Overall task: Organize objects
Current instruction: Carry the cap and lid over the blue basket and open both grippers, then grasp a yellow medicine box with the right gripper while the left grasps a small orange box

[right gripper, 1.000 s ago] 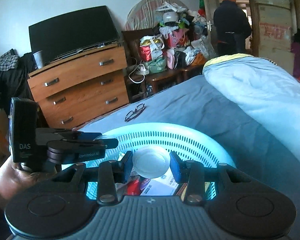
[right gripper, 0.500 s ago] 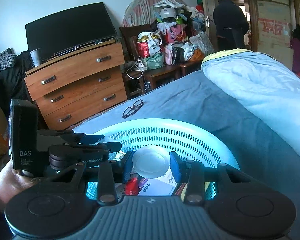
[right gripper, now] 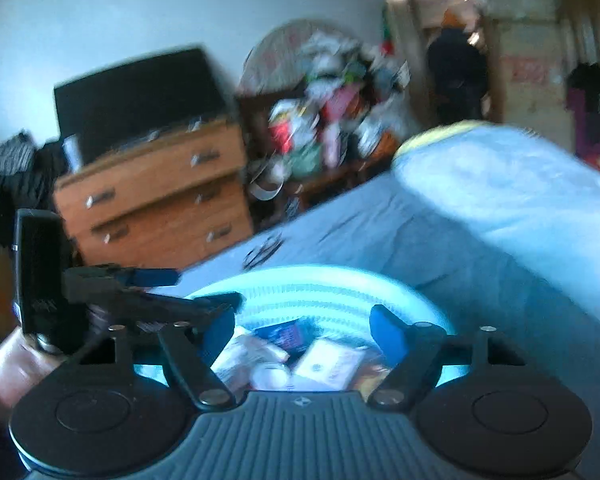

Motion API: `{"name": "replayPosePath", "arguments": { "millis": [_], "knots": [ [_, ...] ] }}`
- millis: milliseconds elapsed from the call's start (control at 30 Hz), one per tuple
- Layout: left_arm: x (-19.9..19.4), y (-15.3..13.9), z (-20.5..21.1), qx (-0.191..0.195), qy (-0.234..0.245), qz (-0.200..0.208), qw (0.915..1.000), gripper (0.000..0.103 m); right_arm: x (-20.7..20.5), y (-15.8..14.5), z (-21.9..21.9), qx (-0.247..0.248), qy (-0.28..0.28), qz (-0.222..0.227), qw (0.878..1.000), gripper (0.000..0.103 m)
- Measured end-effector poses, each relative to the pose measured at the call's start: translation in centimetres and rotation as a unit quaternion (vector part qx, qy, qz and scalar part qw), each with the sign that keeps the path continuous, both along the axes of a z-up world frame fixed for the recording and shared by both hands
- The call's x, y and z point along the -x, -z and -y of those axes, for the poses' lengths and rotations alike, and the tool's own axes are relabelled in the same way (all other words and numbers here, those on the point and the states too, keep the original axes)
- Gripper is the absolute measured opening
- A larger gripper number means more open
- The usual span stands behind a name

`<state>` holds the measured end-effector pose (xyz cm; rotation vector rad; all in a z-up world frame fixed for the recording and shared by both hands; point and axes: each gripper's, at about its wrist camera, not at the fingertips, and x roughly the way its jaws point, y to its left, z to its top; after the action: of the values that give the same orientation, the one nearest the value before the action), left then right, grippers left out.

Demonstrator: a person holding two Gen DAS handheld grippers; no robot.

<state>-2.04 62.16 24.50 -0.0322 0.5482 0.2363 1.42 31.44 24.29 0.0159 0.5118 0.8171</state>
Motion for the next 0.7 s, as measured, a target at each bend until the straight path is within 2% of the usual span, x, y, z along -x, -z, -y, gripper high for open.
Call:
{"name": "replayPosePath", "arguments": {
  "millis": [67,133,167,233,333,433,533,600,667,700],
  "knots": [
    [0.9,-1.0,1.4,0.013,0.018,0.03,0.9993,0.102,0.8,1.4,4.4,-0.009,0.04,0.018,0.999,0.083],
    [1.7,-1.8,3.9,0.026,0.062,0.057,0.9961,0.103,1.2,4.1,10.3,-0.012,0.103,0.011,0.995,0.085],
    [1.9,-2.0,5.7,0.028,0.089,0.066,0.9935,0.103,1.3,5.7,13.5,-0.012,0.141,0.003,0.99,0.085],
    [2.1,-2.3,9.6,0.032,0.146,0.078,0.9857,0.103,1.5,9.2,20.6,0.003,0.232,-0.015,0.973,0.085],
    [1.8,-1.6,15.6,0.052,0.23,0.083,0.9683,0.103,1.8,13.9,30.8,0.035,0.361,-0.039,0.931,0.085],
    [0.7,0.3,20.6,0.07,0.288,0.055,0.9534,0.103,1.9,16.7,39.9,0.04,0.479,-0.036,0.876,0.085],
    [-0.7,2.7,24.1,0.073,0.319,0.013,0.945,0.103,2.4,18.3,47.7,-0.005,0.584,-0.036,0.811,0.085],
    [-1.3,4.0,25.4,0.077,0.329,-0.01,0.941,0.103,2.6,19.4,51.1,-0.023,0.626,-0.035,0.779,0.085],
    [-1.7,4.9,26.4,0.078,0.336,-0.027,0.9382,0.103,2.7,21.2,53.0,-0.046,0.65,-0.054,0.756,0.086],
    [-1.8,5.3,26.6,0.079,0.339,-0.032,0.937,0.103,2.5,22.5,53.9,-0.07,0.651,-0.082,0.751,0.087]
  ]
}}
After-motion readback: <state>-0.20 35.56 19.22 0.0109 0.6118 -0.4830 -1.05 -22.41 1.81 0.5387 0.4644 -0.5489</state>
